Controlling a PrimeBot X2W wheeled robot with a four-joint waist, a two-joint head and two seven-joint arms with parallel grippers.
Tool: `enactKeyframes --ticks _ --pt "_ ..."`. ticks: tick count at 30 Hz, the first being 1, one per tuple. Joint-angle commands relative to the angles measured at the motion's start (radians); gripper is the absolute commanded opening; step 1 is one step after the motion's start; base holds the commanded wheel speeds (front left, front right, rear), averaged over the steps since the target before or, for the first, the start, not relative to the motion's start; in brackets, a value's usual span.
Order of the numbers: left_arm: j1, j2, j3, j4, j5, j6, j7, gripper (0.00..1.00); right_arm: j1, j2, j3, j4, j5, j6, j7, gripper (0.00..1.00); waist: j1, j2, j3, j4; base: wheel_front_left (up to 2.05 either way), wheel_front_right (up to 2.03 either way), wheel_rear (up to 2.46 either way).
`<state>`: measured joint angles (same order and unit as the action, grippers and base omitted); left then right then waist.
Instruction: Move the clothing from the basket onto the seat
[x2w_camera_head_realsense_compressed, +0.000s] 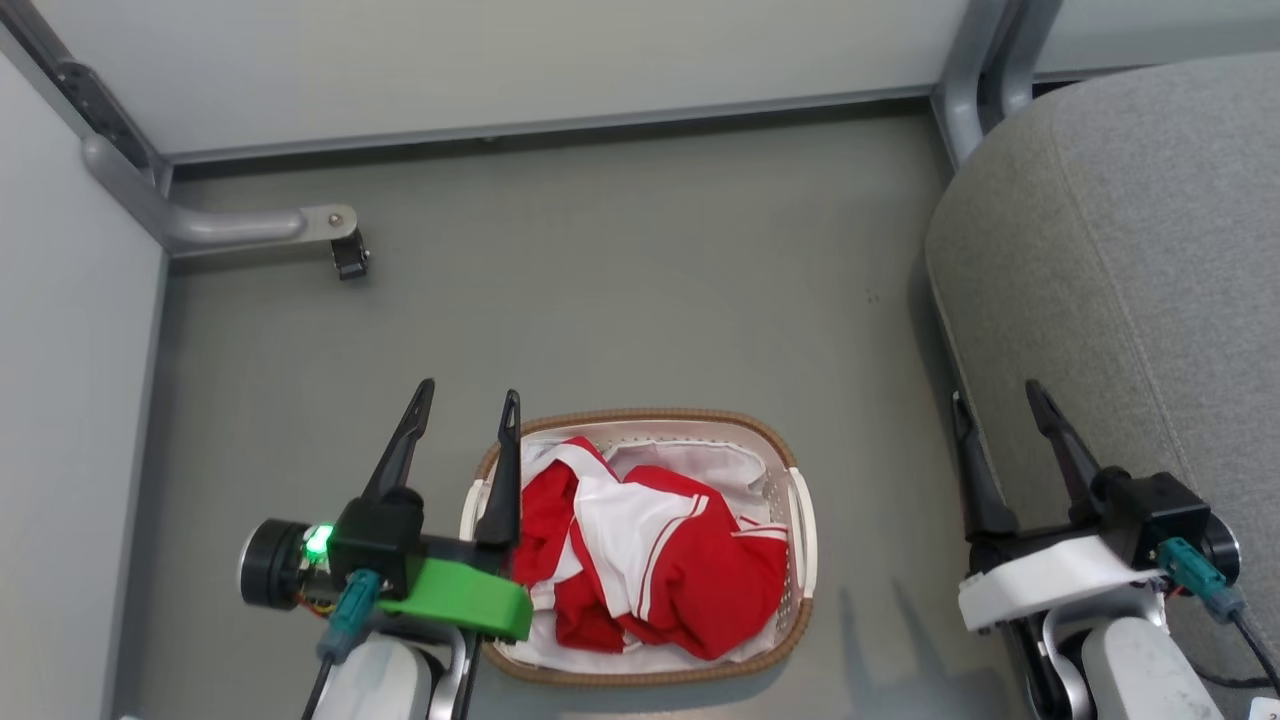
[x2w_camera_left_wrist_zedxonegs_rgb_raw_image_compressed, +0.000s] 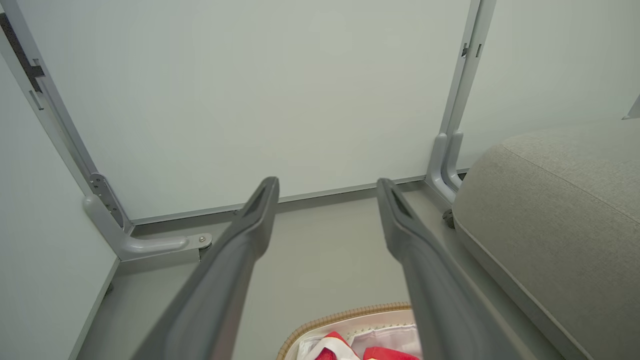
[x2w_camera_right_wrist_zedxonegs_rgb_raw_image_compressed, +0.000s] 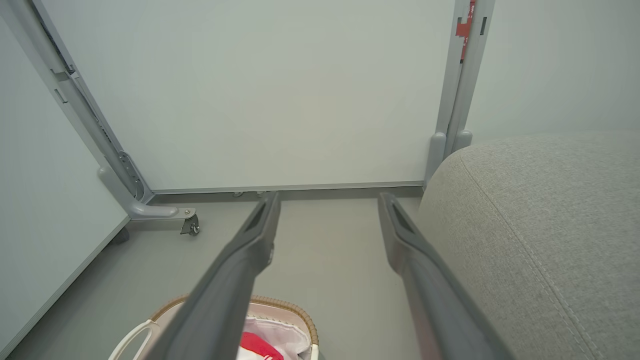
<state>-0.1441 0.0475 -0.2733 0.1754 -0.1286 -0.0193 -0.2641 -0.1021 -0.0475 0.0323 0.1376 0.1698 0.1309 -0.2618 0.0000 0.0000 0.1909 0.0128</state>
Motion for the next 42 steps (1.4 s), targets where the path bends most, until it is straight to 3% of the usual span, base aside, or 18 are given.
enactKeyframes --ticks 1,9,16,23,32,42 --pt "-0.047 0.005 -0.012 0.017 0.006 -0.015 -0.001 1.0 -0.028 -0.005 -0.008 -0.015 -0.004 0.0 -0.005 1.0 0.0 0.0 0.106 -0.023 0.0 0.0 0.0" --pt "-0.227 0.012 -0.07 0.194 0.058 -0.079 0.0 1.0 -0.145 -0.005 -0.018 -0.067 0.015 0.0 -0.005 1.0 0.0 0.0 0.302 -0.087 0.0 0.0 0.0" --pt "-0.334 0.014 -0.176 0.387 0.045 -0.108 0.0 1.0 -0.216 -0.004 -0.027 -0.096 0.045 0.0 -0.005 1.0 0.0 0.0 0.437 -0.139 0.0 0.0 0.0" --pt "-0.447 0.015 -0.298 0.585 0.027 -0.111 -0.001 1.0 -0.262 -0.004 -0.015 -0.142 0.077 0.0 -0.005 1.0 0.0 0.0 0.537 -0.181 0.0 0.0 0.0" --pt "-0.544 0.017 -0.387 0.766 -0.004 -0.111 0.005 1.0 -0.314 -0.004 -0.001 -0.203 0.115 0.0 -0.005 1.0 0.0 0.0 0.627 -0.22 0.0 0.0 0.0" --pt "-0.591 0.02 -0.409 0.903 -0.03 -0.106 0.008 1.0 -0.34 -0.004 0.013 -0.208 0.137 0.0 -0.005 1.0 0.0 0.0 0.671 -0.233 0.0 0.0 0.0"
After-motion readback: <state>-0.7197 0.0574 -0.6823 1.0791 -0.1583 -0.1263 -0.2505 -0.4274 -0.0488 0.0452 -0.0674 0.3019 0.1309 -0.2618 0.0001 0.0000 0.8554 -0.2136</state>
